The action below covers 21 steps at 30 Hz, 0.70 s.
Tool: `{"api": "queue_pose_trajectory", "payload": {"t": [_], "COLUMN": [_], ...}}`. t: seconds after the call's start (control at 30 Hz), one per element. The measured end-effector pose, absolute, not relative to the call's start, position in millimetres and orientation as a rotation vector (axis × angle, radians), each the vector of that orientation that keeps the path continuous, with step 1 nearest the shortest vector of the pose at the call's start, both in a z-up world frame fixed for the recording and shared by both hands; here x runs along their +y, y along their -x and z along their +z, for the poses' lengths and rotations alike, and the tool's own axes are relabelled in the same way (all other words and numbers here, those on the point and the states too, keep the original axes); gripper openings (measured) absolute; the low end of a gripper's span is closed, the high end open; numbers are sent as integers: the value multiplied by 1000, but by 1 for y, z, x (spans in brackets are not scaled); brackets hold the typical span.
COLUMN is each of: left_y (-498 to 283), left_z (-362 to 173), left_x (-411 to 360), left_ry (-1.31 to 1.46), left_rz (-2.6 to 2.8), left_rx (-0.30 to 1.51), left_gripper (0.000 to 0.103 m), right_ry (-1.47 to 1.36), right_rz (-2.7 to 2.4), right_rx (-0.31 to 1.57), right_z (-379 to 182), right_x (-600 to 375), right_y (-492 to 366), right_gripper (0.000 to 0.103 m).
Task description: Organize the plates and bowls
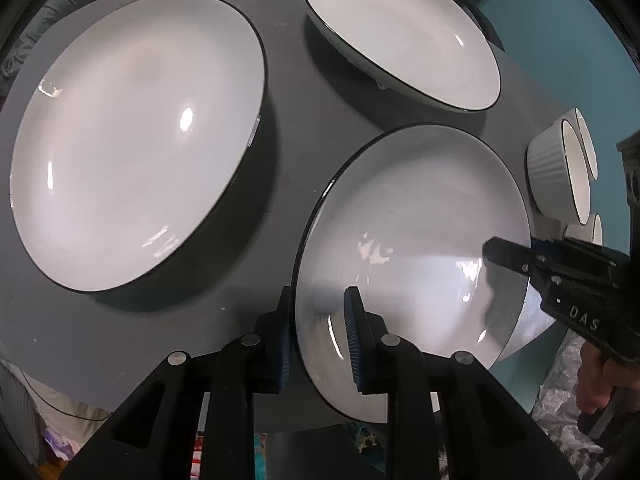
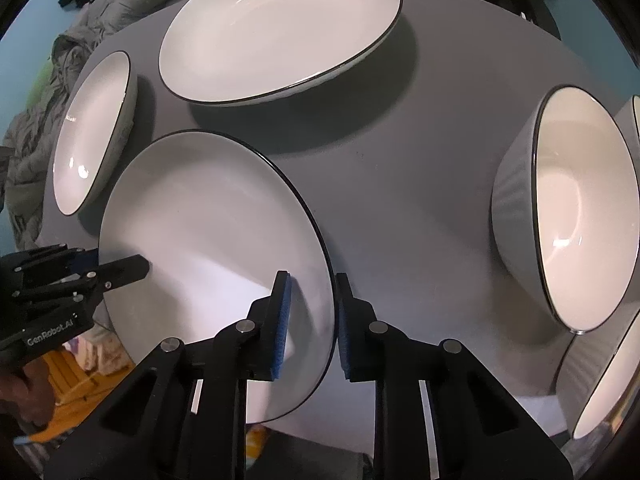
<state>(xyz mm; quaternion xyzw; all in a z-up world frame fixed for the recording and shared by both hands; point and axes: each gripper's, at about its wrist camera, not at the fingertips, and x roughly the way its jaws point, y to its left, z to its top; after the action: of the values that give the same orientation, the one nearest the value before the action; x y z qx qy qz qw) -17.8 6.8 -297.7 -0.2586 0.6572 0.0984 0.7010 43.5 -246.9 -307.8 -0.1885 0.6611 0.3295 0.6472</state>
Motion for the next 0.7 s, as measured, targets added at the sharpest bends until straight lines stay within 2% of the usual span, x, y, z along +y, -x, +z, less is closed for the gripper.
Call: {"api": "queue_pose_trajectory", "payload": {"t": [0.7], "left_y": [15], "left_z": [-274], "left_x": [16], "left_ry": [579], "left_rz": [261], "left_rx": [1436], "left_gripper": [23], "right_ry": [425], "right_rz": [752], "right_rx": [1500], "right_z": [-287], "right_x": [-236], "right_y": [-55], "right_gripper": [18]}}
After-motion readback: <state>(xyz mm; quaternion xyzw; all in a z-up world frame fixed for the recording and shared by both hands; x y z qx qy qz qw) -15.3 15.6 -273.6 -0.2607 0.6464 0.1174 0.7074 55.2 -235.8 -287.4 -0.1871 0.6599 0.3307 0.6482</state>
